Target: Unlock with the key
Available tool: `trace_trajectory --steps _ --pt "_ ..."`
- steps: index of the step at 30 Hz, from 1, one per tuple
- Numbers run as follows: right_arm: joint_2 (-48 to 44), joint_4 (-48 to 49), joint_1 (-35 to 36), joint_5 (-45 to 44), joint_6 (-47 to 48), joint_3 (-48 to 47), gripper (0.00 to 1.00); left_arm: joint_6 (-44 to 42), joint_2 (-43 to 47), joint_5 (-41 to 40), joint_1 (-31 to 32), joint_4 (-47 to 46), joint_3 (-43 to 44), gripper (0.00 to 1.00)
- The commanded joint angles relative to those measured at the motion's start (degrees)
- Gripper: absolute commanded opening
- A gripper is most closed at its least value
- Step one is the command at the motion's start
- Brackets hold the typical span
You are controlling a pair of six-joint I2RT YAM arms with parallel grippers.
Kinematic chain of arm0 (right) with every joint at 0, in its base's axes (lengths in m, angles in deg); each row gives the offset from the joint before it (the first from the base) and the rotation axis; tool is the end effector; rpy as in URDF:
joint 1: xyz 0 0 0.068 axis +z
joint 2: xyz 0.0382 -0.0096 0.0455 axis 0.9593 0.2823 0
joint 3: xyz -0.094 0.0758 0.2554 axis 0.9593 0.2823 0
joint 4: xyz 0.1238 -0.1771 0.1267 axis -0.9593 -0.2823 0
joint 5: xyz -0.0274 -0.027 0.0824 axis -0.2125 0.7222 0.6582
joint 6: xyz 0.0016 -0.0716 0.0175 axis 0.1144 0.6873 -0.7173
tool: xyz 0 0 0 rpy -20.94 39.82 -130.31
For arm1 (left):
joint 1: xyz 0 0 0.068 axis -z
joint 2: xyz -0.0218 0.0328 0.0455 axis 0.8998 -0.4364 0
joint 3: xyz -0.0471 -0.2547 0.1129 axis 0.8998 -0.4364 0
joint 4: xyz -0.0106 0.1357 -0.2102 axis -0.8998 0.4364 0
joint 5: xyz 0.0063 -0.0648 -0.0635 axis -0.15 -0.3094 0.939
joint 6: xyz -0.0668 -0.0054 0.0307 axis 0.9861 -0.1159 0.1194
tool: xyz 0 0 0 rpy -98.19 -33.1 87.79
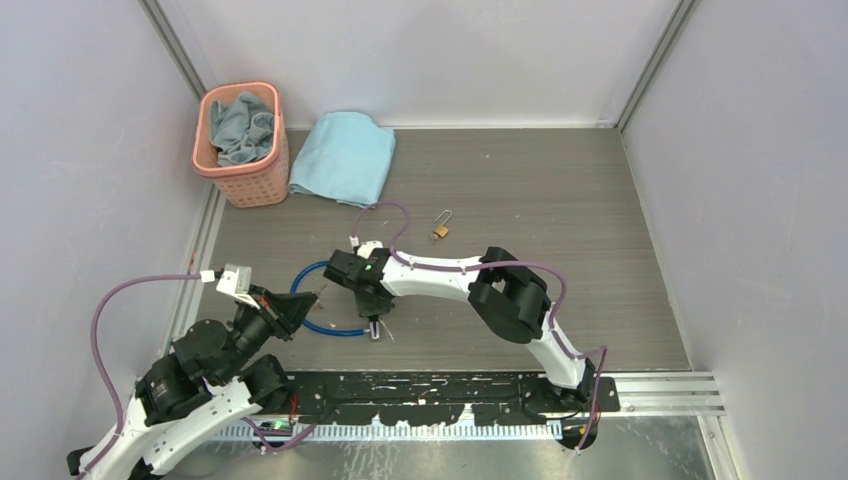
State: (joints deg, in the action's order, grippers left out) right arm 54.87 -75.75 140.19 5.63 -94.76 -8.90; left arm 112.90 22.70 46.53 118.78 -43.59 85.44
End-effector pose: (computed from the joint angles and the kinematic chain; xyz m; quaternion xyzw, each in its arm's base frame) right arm 0.1885 0.4031 0.1542 -0.1060 0.9778 0.0748 0.1646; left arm 0.0420 -0.0174 0.2798 -0.0184 0.7516 -0.3561 0.5549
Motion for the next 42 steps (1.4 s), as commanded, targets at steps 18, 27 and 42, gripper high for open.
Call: trace_trajectory --steps 18,27,42 --pt "-15.25 1.28 -0.76 -11.56 3.83 8.41 0.01 1.35 0.37 -1.01 0.09 -0.84 0.04 0.0" --pt "-26.87 0.23 -2.6 -18.87 3.08 17.5 0.01 1.26 -1.89 -0.62 0.12 -1.99 -0.47 0.0" --pt "-32.4 6.73 -14.87 -15.13 2.34 24.93 0.01 2.66 -12.54 3.45 0.01 -11.12 -2.52 0.0"
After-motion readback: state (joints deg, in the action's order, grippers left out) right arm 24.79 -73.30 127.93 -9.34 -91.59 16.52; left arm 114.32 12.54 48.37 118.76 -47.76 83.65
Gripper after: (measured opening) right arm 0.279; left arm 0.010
